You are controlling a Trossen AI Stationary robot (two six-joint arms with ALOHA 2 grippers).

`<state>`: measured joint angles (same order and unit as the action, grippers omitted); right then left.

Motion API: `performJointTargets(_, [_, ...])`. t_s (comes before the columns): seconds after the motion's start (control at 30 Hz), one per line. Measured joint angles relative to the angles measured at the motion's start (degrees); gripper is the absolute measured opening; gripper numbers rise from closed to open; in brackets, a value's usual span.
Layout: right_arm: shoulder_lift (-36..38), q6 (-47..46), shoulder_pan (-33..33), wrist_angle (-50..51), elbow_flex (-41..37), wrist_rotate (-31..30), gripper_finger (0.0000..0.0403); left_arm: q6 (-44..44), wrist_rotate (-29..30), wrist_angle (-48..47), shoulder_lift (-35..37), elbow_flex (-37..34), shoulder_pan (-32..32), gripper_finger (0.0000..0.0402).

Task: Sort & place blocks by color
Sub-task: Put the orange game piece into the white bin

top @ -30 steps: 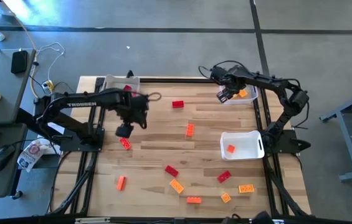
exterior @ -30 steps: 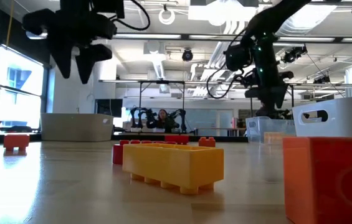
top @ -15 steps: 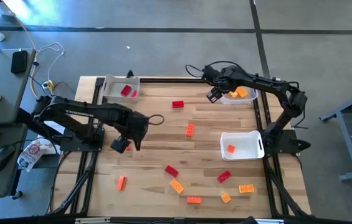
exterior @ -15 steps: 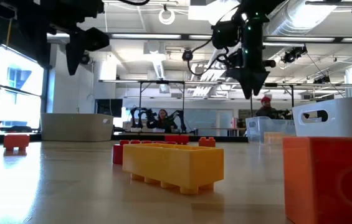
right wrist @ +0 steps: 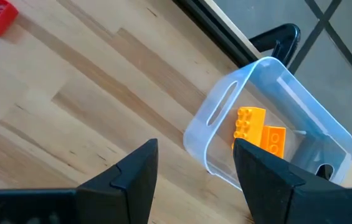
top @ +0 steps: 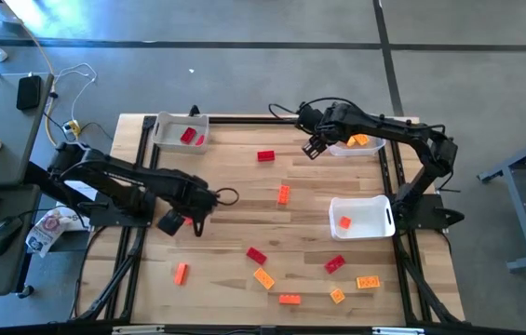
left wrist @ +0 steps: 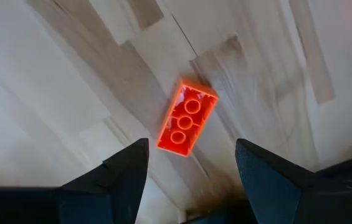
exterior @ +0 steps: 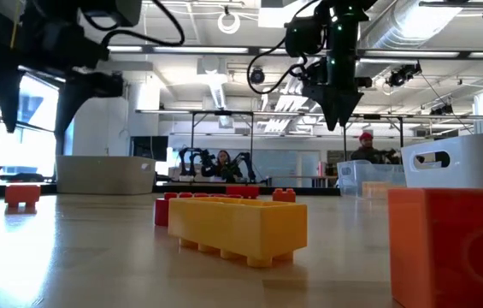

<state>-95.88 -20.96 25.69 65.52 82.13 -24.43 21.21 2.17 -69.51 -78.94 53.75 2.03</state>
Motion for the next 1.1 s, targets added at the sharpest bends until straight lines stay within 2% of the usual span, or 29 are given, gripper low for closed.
performJointTargets(0.3, [0.0,0.0,0.0,-0.2,0.0,0.0,0.0194,3.3,4.2,4.0,0.0,-4.9,0.7,0.0225])
performJointTargets(0.57, [0.0,0.0,0.0,-0.2,0.0,0.0,0.0194,4.5,3.6,9.1,0.0,-9.0,0.7,0.0225])
performJointTargets(1.1, [0.0,0.0,0.0,-2.1,0.0,0.5,0.0194,5.6,3.9,9.8,-2.1,-12.0,0.7,0.0225])
